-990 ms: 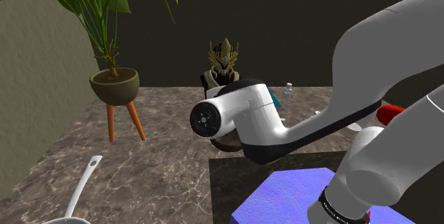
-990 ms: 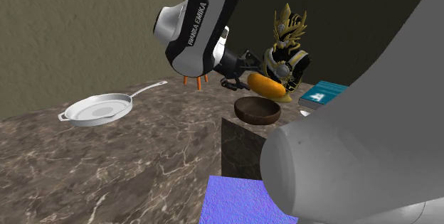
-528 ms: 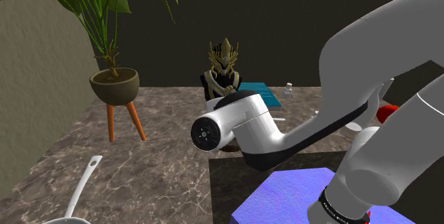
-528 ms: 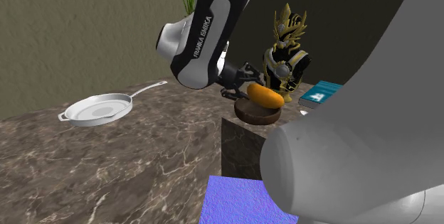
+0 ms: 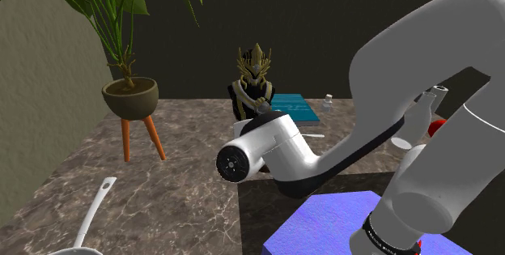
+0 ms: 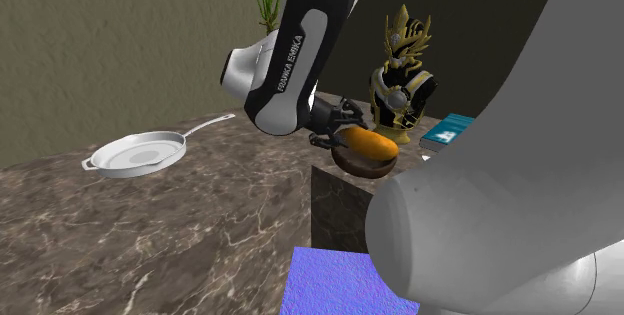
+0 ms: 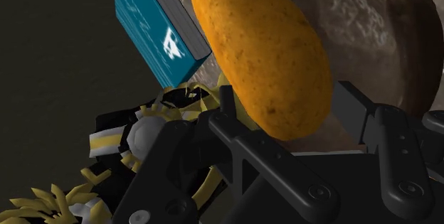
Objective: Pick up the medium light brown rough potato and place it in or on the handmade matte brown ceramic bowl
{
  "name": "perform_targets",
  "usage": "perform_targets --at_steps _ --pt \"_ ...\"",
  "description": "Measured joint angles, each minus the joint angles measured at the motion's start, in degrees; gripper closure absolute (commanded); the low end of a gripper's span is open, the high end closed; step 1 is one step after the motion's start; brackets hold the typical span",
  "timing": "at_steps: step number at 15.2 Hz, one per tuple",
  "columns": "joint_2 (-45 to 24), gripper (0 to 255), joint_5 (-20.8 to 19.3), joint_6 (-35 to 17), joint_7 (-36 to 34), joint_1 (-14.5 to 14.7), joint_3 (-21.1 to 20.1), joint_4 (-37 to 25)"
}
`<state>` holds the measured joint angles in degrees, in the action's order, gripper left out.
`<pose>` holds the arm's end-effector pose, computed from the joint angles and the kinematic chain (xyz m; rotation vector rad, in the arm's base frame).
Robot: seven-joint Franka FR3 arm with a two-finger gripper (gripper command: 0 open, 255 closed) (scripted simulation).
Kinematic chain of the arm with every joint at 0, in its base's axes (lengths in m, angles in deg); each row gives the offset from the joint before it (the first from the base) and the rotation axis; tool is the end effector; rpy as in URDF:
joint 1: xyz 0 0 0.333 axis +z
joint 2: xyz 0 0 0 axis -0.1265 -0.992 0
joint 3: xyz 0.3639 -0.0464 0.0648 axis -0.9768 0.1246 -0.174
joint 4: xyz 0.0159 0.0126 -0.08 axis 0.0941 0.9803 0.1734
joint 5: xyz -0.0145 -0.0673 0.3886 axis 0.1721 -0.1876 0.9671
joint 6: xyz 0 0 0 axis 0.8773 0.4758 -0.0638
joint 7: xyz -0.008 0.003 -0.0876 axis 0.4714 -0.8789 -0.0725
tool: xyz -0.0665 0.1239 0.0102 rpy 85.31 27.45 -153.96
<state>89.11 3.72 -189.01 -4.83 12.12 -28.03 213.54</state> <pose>0.3493 0.2100 0.3558 2.1760 0.1972 0.4931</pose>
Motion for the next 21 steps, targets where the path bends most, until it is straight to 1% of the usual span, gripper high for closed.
perform_targets --at_steps 3,4,10,15,21 --pt "-0.1 255 0.0 0.0 -0.1 0.0 0.0 0.0" --pt "-0.1 0 0.0 -0.1 -0.1 0.0 0.0 0.0" --pt "-0.5 0 0.2 -0.1 -0.3 -0.1 0.1 0.5" --pt "0.9 0 5.2 4.7 1.7 2.6 -2.4 -2.6" --pt "1.2 0 5.9 5.4 1.9 3.0 -2.7 -3.0"
